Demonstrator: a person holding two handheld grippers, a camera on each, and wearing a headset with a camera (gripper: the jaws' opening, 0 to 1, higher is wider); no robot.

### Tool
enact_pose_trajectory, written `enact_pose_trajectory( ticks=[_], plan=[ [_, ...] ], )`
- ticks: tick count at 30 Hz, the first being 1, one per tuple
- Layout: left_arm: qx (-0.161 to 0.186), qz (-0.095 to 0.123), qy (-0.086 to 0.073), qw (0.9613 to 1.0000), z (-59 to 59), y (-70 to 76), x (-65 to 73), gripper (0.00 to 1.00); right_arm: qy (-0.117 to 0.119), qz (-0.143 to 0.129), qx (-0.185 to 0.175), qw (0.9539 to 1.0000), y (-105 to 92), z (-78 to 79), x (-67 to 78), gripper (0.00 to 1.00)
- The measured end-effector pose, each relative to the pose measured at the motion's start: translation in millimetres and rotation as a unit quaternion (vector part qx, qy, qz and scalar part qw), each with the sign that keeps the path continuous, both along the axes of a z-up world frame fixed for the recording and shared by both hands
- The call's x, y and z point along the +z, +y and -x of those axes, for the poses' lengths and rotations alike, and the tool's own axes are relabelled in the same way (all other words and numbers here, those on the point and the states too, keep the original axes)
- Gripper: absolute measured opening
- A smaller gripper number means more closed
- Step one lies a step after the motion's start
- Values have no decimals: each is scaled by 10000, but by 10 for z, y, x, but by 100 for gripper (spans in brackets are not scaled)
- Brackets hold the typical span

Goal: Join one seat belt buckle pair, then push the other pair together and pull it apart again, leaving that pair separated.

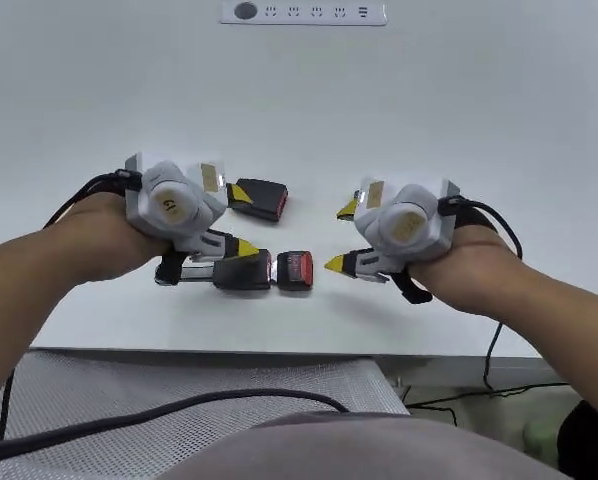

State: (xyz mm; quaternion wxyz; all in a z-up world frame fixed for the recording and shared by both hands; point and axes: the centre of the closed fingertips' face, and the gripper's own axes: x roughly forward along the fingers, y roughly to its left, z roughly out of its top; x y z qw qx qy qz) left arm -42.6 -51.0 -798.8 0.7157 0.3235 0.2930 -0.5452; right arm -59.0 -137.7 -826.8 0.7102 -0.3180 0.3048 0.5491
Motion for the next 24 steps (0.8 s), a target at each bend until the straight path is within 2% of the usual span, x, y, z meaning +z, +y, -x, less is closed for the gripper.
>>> enact_pose_trajectory(
  ticks=[5, 11, 18, 24],
  plan=[
    [-64, -67, -101, 9999, -187, -37, 34, 36, -27, 77, -34, 10000, -110, -85, -6, 39],
    [-196, -255, -30, 9995, -245, 28, -98, 36, -62, 165, -138, 9998, -268, -255, -34, 40],
    [-256, -248, 13, 9994, -329, 19, -206, 37, -86, 262, -324, 9991, -469, -438, -73, 41],
    [-349, -337, -60, 9988, -473, 7, -251, 36, -125, 344, -483, 9982, -619, -570, -72, 43]
  ],
)
